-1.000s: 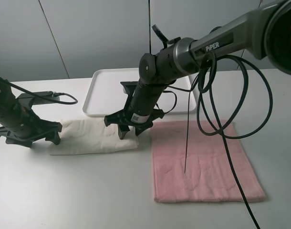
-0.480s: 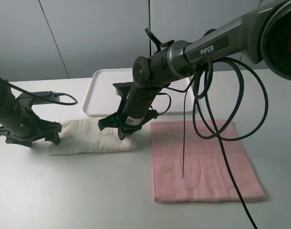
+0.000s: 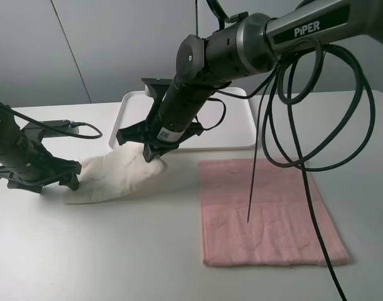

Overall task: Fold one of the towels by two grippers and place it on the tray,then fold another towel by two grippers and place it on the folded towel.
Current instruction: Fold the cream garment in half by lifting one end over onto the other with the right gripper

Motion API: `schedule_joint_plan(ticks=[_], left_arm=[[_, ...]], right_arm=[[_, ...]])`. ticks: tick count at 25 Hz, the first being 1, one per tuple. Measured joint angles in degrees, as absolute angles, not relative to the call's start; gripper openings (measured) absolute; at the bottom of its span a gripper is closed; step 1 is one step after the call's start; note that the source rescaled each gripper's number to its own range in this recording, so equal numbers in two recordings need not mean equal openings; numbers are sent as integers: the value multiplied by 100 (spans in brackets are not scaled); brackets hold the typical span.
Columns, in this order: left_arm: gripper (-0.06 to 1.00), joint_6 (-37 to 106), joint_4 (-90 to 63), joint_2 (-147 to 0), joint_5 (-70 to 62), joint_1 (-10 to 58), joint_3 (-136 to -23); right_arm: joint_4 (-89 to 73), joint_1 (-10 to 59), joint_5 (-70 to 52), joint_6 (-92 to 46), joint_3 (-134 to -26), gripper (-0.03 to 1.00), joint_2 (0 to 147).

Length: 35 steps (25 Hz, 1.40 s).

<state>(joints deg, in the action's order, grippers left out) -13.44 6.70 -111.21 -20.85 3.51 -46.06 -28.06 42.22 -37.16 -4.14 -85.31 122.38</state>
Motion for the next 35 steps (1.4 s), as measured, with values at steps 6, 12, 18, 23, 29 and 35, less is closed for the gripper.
schedule_joint_plan(ticks=[6,12,18,23,29,35], left_arm=[[97,-1344,670,-11121,-2085,351,-4606],[97,-1344,647,-11121,-2085,351,-4606],[97,-1344,632,-11121,-2085,351,-4606],[97,-1344,632,-11121,-2085,342,-4606],[97,-1344,627,-11121,-2085,342,-4606],[97,-1344,627,-11121,-2085,342,-4606]], right_arm=[[-3656,4222,-3876,-867,-8531,5,12215],[-5006,4222,-3819,-1570,-8531,5,12480],[-6385,4222,-3830,-2505,-8531,5,12771],[-7081,4222,-3879,-2925,-8531,5,12940],[-7686,4240,-3891,-3369,-8531,5,13183],[-8504,4274,-3891,-3903,-8531,5,13358]])
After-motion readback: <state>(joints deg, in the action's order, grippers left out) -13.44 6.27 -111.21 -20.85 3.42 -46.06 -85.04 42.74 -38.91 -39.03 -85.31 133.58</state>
